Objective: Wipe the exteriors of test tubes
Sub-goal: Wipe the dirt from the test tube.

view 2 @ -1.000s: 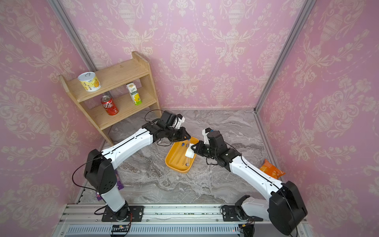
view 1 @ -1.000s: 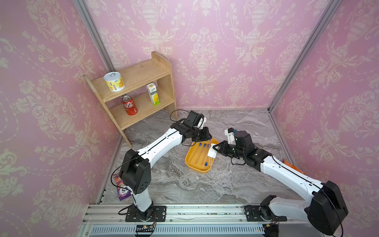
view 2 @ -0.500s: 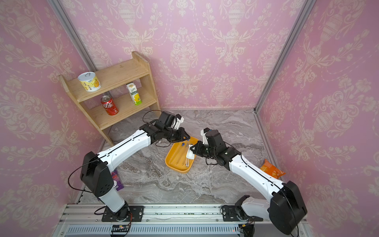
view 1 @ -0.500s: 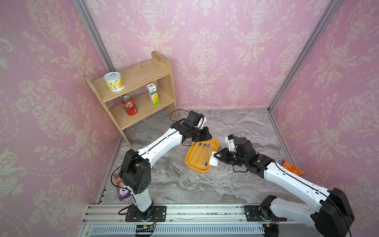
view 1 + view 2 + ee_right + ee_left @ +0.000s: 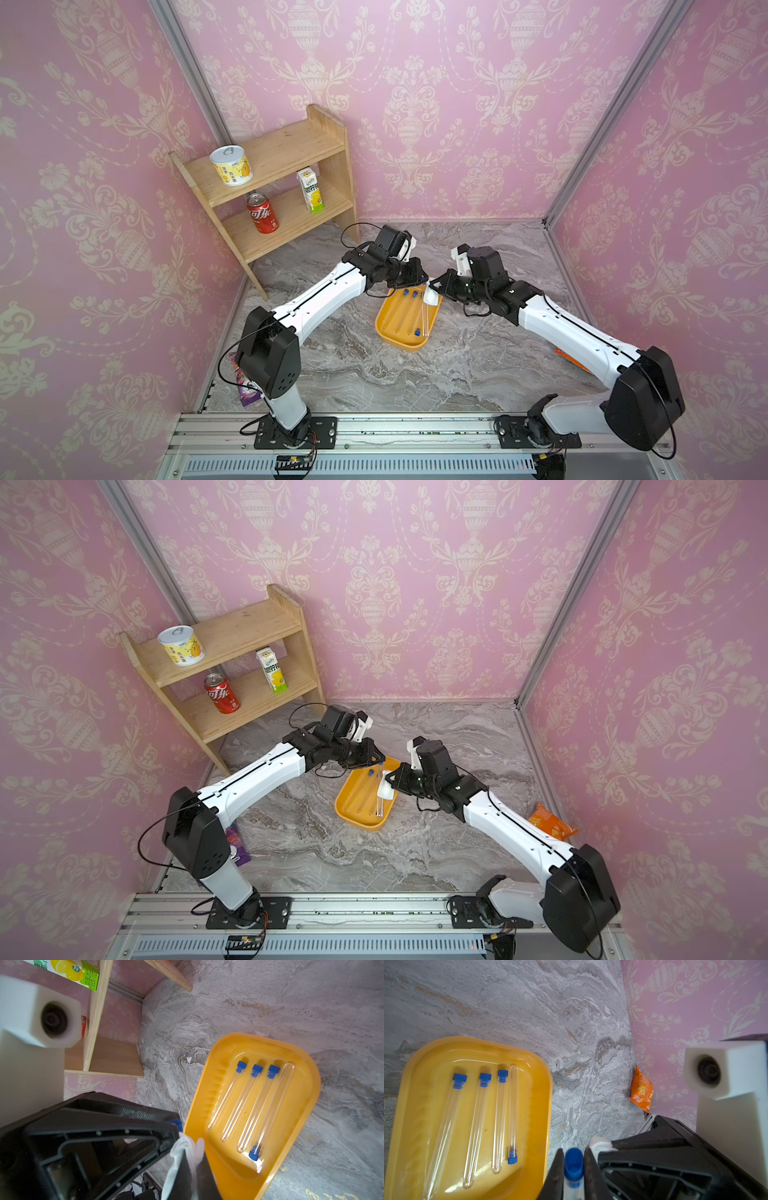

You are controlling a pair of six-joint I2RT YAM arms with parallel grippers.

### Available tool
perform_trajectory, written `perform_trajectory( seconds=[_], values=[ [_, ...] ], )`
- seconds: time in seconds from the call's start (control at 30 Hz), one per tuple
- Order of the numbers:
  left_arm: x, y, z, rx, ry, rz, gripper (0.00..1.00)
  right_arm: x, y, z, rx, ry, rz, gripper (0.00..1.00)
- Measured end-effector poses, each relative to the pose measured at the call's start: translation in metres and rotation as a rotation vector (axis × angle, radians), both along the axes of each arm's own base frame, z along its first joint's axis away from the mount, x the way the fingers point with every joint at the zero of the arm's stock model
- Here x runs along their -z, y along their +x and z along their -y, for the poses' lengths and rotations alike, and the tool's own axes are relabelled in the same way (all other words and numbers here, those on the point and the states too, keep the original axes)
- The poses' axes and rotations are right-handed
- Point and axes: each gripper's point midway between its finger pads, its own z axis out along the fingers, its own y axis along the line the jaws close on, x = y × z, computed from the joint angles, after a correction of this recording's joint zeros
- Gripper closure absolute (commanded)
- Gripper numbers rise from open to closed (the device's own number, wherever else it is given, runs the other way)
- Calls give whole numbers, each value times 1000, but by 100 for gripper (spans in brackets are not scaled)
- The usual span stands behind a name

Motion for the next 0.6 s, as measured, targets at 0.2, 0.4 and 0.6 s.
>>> perform_trajectory(
  seconds=[0.2, 0.4, 0.6],
  values=[
    [-1, -1, 0, 2, -2, 1, 85, 2, 0, 0, -3, -6, -4, 100],
    [-1, -1, 1, 3, -2, 1, 85, 3, -23, 3, -19, 23, -1, 100],
    [-1, -1, 1, 3, -2, 1, 85, 19, -57, 0, -51, 30, -28, 100]
  ],
)
